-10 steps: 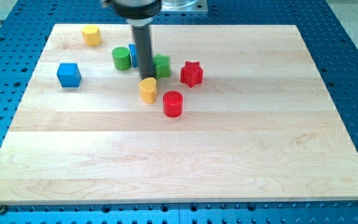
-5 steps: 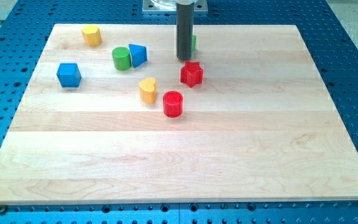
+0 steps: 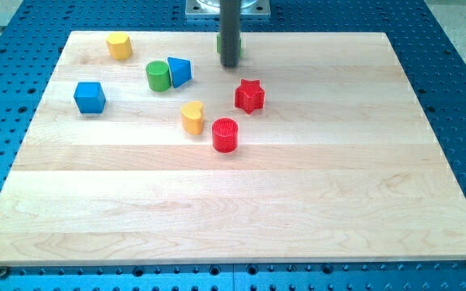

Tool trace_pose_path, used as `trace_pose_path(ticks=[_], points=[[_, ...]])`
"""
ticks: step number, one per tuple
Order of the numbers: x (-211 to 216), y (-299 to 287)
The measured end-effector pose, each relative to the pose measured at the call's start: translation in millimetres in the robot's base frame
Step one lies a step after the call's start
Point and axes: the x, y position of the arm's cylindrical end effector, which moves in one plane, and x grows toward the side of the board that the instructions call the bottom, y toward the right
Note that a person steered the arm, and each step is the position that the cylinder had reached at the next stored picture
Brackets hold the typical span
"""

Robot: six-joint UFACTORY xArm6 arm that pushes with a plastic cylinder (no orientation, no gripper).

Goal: Place heart to the right of green star

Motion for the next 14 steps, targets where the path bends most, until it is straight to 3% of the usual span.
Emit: trace_pose_path(ticks=[2,4,5,8,12,14], points=[[50.9,-8.2],[58.9,-27.1],[78.5,-65.9],[78.7,-71.5],[159.2,-83.1],[87.5,-5.0]])
